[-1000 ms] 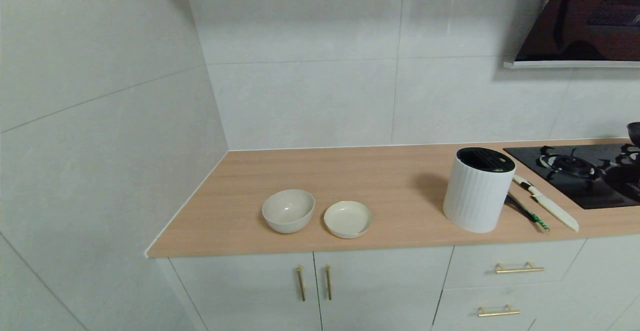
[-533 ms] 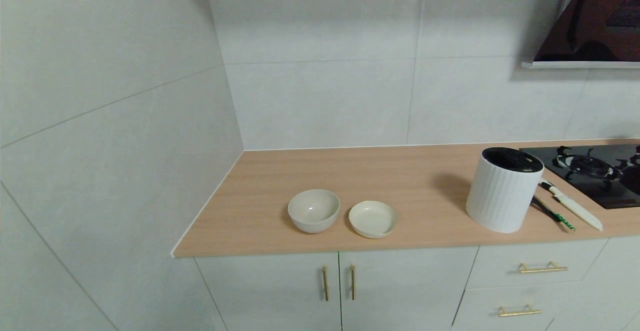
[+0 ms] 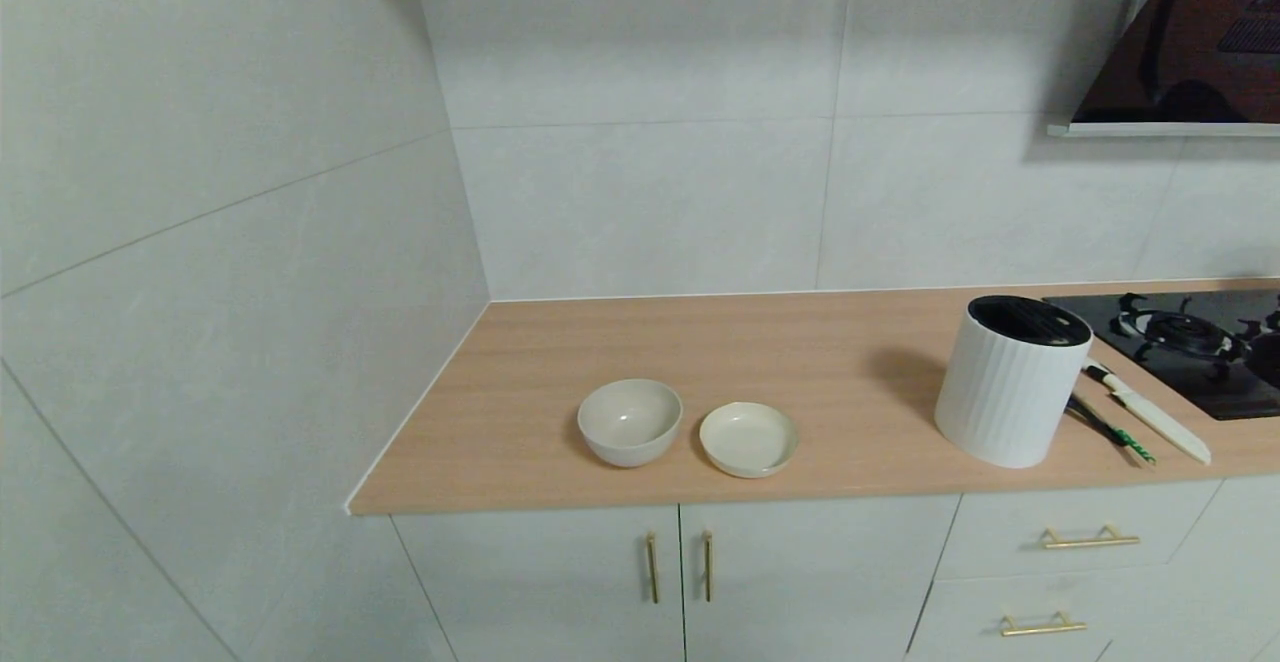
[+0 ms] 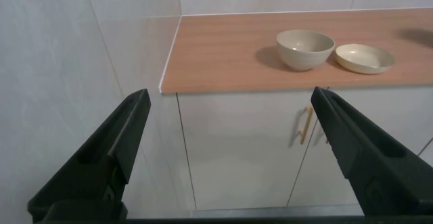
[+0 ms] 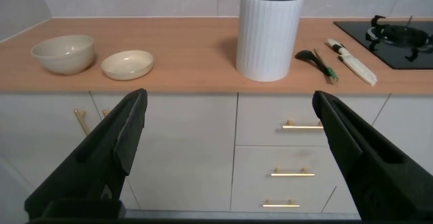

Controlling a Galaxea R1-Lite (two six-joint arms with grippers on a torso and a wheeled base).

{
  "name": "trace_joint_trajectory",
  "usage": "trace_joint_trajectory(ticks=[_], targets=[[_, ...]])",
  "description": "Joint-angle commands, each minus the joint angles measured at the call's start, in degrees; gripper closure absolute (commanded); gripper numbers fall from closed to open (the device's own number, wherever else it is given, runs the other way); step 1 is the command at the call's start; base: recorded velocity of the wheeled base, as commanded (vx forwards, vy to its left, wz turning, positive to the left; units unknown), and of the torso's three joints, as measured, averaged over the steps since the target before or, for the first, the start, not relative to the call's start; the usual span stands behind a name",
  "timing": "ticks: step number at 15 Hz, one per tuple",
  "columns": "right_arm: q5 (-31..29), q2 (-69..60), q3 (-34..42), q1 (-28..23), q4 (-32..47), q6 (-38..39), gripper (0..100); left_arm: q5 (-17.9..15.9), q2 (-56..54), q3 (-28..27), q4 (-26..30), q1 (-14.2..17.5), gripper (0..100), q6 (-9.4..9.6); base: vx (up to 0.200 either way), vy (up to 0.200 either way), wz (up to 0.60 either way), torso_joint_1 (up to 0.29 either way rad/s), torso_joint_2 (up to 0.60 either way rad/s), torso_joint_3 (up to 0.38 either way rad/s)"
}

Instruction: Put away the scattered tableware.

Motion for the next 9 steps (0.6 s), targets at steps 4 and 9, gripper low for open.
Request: trace_joint_trajectory(ticks=[4, 9], targets=[[0.02, 0.07, 0.00, 0.02, 0.00, -0.01, 0, -0.06, 0.00, 0.00, 0.04, 0.00, 0, 0.08, 0.000, 0.000, 0.00, 0.000, 0.00, 0.000], [0.02, 0.07, 0.00, 0.02, 0.00, -0.01, 0, -0.06, 0.00, 0.00, 0.04, 0.00, 0, -0.01, 0.000, 0.000, 0.00, -0.034, 0.07, 0.040]])
